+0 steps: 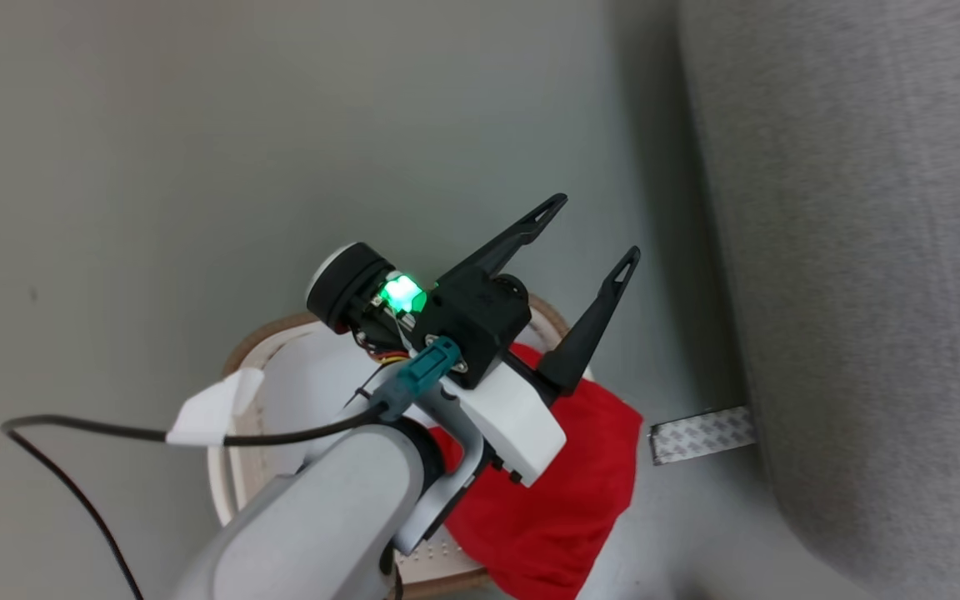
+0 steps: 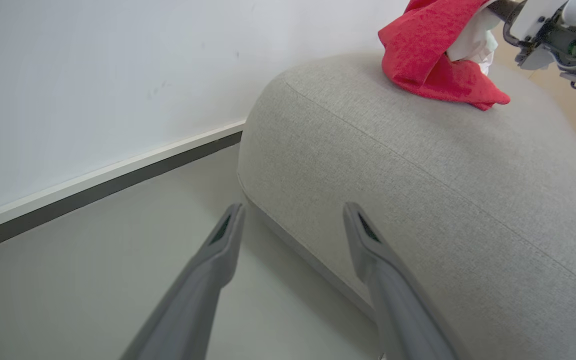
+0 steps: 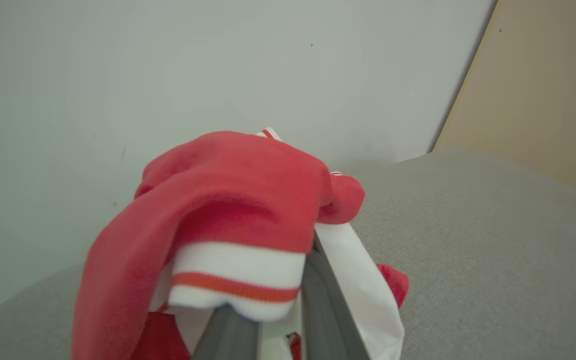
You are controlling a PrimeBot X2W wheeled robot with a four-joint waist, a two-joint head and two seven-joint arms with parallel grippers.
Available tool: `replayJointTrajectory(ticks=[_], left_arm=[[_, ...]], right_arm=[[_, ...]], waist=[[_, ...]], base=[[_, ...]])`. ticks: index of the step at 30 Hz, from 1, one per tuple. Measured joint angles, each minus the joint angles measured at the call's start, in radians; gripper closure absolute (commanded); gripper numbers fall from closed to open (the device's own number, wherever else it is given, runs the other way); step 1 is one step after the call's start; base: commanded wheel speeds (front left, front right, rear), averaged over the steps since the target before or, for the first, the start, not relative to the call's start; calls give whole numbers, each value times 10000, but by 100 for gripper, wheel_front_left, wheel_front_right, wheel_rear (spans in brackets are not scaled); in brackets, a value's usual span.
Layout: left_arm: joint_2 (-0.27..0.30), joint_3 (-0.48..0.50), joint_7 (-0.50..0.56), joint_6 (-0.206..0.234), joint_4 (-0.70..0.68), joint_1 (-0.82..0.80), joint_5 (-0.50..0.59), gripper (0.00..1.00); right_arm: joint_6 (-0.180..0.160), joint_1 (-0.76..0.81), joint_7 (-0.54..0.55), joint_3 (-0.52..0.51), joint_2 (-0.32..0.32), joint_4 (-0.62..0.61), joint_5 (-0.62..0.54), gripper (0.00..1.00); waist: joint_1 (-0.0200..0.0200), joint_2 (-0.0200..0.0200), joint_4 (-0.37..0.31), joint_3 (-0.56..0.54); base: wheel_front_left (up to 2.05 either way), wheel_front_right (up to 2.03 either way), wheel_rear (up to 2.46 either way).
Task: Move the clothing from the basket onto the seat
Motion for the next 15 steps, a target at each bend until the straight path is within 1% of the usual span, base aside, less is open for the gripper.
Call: replayJointTrajectory(ticks=[2, 4, 5, 6, 11, 15], left_arm=[[-12, -10, -92, 19, 138, 0, 0, 0], [-2, 8, -205, 42, 270, 11, -2, 0], [10, 31, -255, 44, 332, 35, -6, 0], [44, 63, -284, 52, 407, 92, -23, 0], [355, 311, -458, 138, 575, 243, -130, 0], [522, 596, -780, 295, 732, 488, -305, 0]], right_arm=[[0, -80, -167, -403, 270, 593, -508, 98], [0, -90, -422, -765, 493, 1081, -955, 58], [0, -91, -545, -874, 583, 1248, -1095, 16], [0, -92, -648, -945, 686, 1392, -1248, 0], [0, 35, -980, -765, 1053, 1476, -1511, 0], [0, 783, -1151, -314, 1327, 759, -1429, 0]], waist=[[0, 0, 232, 202], [0, 0, 412, 310], [0, 0, 460, 307], [-1, 0, 477, 262], [-2, -1, 331, -210], [-3, -1, 175, -803]], base=[[0, 0, 0], [0, 0, 0], [0, 0, 0], [0, 0, 0], [0, 0, 0], [0, 0, 0]])
